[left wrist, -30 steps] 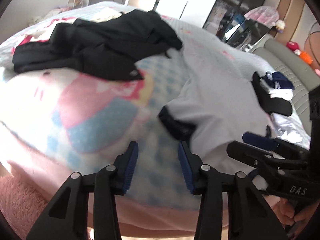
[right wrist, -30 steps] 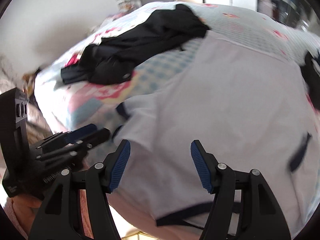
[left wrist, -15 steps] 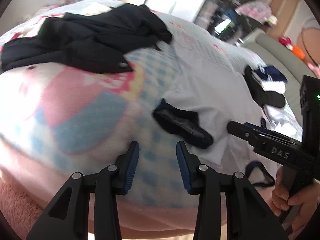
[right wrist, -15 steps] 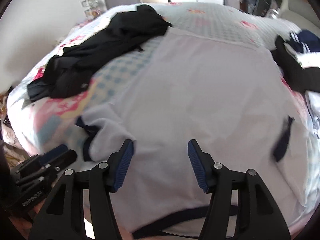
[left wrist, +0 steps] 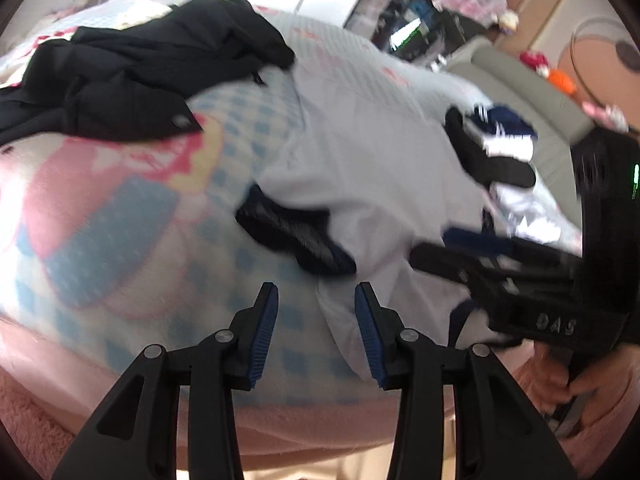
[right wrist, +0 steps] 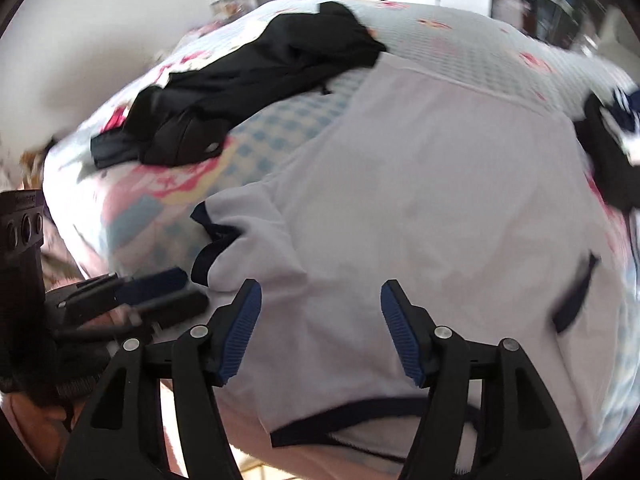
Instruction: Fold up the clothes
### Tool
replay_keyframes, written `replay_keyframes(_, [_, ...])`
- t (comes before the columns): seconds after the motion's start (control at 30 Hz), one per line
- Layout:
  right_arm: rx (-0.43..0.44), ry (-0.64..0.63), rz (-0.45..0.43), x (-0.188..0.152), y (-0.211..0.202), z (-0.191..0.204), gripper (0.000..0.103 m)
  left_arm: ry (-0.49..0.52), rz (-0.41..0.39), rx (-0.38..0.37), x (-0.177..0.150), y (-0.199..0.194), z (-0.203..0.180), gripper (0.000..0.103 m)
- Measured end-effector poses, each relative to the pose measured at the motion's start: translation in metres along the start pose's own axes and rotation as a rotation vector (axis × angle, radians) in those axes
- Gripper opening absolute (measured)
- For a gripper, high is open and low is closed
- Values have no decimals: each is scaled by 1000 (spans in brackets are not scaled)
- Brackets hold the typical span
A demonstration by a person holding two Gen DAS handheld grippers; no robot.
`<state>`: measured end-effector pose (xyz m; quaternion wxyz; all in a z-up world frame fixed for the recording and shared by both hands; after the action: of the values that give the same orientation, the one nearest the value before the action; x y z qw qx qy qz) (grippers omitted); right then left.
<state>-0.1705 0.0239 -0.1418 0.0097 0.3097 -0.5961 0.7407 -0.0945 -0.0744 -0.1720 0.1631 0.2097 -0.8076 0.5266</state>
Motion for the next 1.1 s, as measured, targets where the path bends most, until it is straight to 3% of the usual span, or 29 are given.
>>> replay_keyframes(0.07, [9, -44, 49, 2, 16, 8, 64, 34, 46, 24, -5, 7, -4, 42])
replay_keyframes(0.17, [-94, -53, 81, 3, 37, 6, 63, 74, 94, 81, -11, 15, -5, 43])
replay_keyframes(0.37, [-168, 108, 5, 2, 25, -31, 62, 69, 137, 104, -13, 14, -2, 43])
replay_keyframes(0.5, [-145, 145, -2, -5, 14, -40, 62, 73, 116, 137, -14, -6, -9, 43])
replay_keyframes(0.63, [-122, 183, -10, -12, 4, -48, 62, 89, 87, 67, -19, -14, -18, 42])
replay_keyframes(0.77, [-98, 216, -17, -19, -7, -56, 62, 95, 91, 66, -12, -9, -24, 42])
replay_keyframes(0.9, [-47, 26, -8, -14, -8, -17, 64, 34, 66, 91, 11, -10, -9, 42])
replay_keyframes(1.0, [-88, -28, 23, -7, 6, -6, 64, 46, 75, 159, 33, -7, 9, 42])
replay_keyframes(1.1, [-74, -40, 57, -2, 19, -4, 64, 85, 117, 169, 50, 9, 16, 42])
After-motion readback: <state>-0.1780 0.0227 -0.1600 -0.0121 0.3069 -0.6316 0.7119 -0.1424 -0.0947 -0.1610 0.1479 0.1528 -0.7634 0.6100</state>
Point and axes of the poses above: each gripper's, at about its wrist camera, not at the fingertips, and y roughly the way its jaws point, z to its left, x to its top, the point moved 4 cm from there along y, roughly the way its jaws point, and after that the axes turned 4 degrees about z, right-handed, at the moved point
